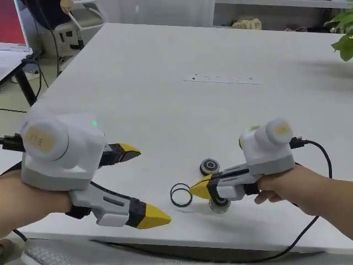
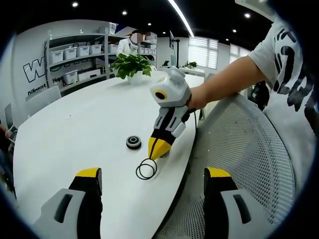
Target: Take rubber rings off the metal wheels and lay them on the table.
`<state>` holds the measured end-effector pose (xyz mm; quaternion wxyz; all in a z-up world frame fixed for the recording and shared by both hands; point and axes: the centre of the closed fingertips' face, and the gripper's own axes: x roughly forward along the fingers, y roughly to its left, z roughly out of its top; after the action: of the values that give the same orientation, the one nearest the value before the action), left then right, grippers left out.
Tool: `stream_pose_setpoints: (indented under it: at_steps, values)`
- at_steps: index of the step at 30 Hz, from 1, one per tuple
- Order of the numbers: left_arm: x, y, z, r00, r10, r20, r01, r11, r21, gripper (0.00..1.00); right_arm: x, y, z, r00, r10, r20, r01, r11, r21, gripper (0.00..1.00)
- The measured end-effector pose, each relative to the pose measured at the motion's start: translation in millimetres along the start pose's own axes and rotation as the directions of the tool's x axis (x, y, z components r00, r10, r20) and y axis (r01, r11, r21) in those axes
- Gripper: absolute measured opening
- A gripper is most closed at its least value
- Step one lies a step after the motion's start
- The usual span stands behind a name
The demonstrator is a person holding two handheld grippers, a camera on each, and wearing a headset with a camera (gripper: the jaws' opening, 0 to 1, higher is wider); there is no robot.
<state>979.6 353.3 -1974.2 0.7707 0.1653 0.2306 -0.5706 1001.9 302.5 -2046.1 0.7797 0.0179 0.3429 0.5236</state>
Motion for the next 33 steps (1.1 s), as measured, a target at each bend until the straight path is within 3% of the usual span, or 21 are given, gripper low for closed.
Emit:
stream_pose_setpoints:
  at_steps: [12,33]
  values:
    - [-5.1,0.9,-0.5,1.0000,0.010,0.001,-0.010,1.000,-0.005,0.82,9.0,-7.6,-4.1,0.9991,-0.035,-0.023,0.035,0.999,0.008,0.00]
    - [-6.1,0.2,-2.3,1.0000,0.008,-0.005,-0.008,1.000,-0.012,0.81,8.7,-21.3,-14.9,0.9927,-0.103,-0.063,0.104,0.994,0.019,0.01]
